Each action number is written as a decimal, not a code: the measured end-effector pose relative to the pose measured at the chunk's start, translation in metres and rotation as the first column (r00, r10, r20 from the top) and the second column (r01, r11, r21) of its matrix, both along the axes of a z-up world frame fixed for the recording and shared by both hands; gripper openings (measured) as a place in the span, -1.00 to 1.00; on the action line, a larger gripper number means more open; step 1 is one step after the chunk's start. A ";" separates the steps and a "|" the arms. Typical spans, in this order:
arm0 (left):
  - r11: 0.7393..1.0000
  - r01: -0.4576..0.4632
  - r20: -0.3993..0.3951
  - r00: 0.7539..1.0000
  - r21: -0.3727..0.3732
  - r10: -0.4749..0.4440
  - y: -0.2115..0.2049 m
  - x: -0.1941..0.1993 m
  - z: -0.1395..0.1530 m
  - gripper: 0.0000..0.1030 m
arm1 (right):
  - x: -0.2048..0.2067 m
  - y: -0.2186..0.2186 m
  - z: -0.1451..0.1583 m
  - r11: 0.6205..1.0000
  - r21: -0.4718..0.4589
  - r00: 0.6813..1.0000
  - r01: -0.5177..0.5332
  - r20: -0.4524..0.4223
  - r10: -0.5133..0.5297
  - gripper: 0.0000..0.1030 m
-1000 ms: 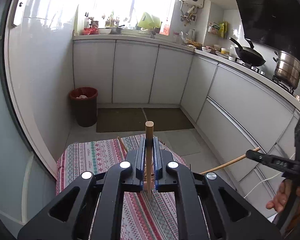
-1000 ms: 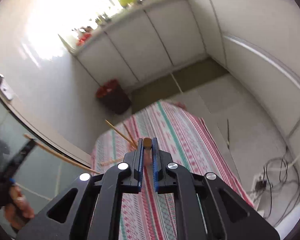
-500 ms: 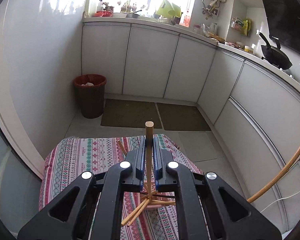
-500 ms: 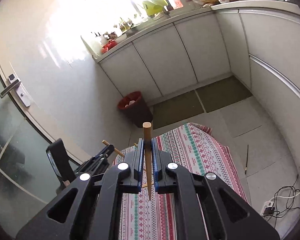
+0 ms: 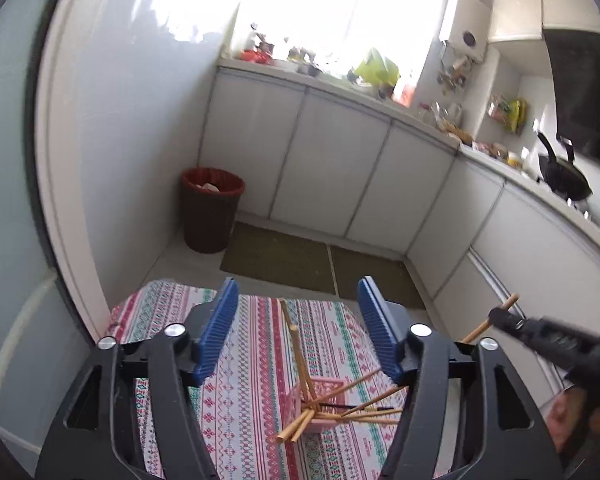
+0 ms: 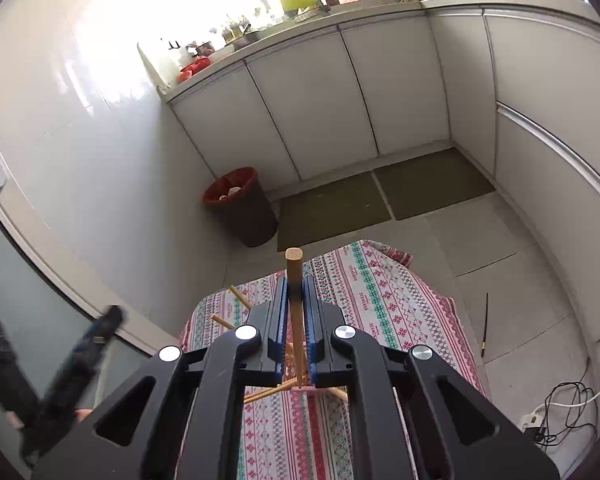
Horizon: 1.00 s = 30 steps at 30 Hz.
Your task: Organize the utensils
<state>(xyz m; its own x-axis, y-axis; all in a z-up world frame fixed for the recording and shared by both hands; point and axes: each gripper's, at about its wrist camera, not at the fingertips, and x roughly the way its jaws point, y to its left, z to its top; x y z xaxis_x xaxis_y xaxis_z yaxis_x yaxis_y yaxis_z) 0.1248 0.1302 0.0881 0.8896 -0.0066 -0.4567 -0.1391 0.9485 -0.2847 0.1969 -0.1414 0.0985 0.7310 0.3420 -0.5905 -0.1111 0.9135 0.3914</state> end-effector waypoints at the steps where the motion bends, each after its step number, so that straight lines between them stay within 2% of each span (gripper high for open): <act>1: 1.000 -0.003 0.002 1.000 0.005 0.003 0.002 -0.001 0.001 0.27 | 0.003 0.004 -0.006 1.000 -0.013 1.000 0.011 0.010 -0.011 -0.85; 6: 0.999 -0.027 -0.034 0.999 0.026 0.028 0.007 0.003 -0.006 0.27 | 0.016 0.020 -0.036 1.000 -0.014 0.999 0.016 0.032 -0.015 -0.83; 8: 0.997 -0.050 -0.032 0.998 0.052 0.051 0.008 0.002 -0.007 0.29 | 0.018 0.028 -0.047 1.000 -0.011 0.999 0.002 0.048 -0.001 -0.73; 9: 0.995 -0.067 -0.024 0.997 0.070 0.069 0.009 0.000 -0.007 0.36 | 0.019 0.031 -0.050 1.000 -0.011 0.999 -0.011 0.051 0.012 -0.71; 11: 0.986 -0.122 0.012 0.992 0.115 0.122 0.008 -0.009 -0.004 0.54 | 0.016 0.033 -0.053 1.000 -0.013 0.998 -0.028 0.053 0.028 -0.33; 13: 0.972 -0.178 0.054 0.984 0.152 0.172 0.005 -0.019 0.000 0.76 | 0.009 0.034 -0.049 0.999 -0.043 0.997 -0.014 0.078 0.017 -0.30; 15: 0.957 -0.220 0.081 0.975 0.187 0.209 -0.001 -0.028 0.004 0.86 | -0.003 0.030 -0.041 0.997 -0.075 0.993 0.009 0.116 0.000 -0.29; 18: 0.920 -0.258 0.077 0.966 0.294 0.246 -0.019 -0.039 0.003 0.86 | -0.028 0.023 -0.029 0.989 -0.133 0.984 0.065 0.172 -0.042 -0.07; 20: 0.887 -0.283 0.078 0.959 0.364 0.274 -0.032 -0.049 -0.002 0.86 | -0.046 0.018 -0.025 0.979 -0.175 0.976 0.102 0.208 -0.064 0.20; 22: 0.861 -0.302 0.099 0.953 0.410 0.287 -0.046 -0.063 -0.009 0.86 | -0.066 0.014 -0.025 0.968 -0.211 0.969 0.135 0.232 -0.085 0.38; 24: 0.860 -0.297 0.123 0.955 0.416 0.270 -0.057 -0.078 -0.013 0.86 | -0.086 0.013 -0.025 0.959 -0.239 0.965 0.150 0.248 -0.089 0.57; 26: 0.875 -0.268 0.121 0.963 0.402 0.239 -0.068 -0.092 -0.015 0.86 | -0.108 0.009 -0.028 0.946 -0.261 0.955 0.191 0.271 -0.118 0.87; 28: 0.882 -0.243 0.072 0.970 0.404 0.234 -0.079 -0.102 -0.019 0.86 | -0.130 0.002 -0.029 0.935 -0.265 0.943 0.235 0.294 -0.154 0.87; 30: 0.874 -0.246 0.044 0.967 0.418 0.251 -0.086 -0.113 -0.025 0.86 | -0.145 -0.005 -0.030 0.925 -0.270 0.939 0.267 0.290 -0.186 0.87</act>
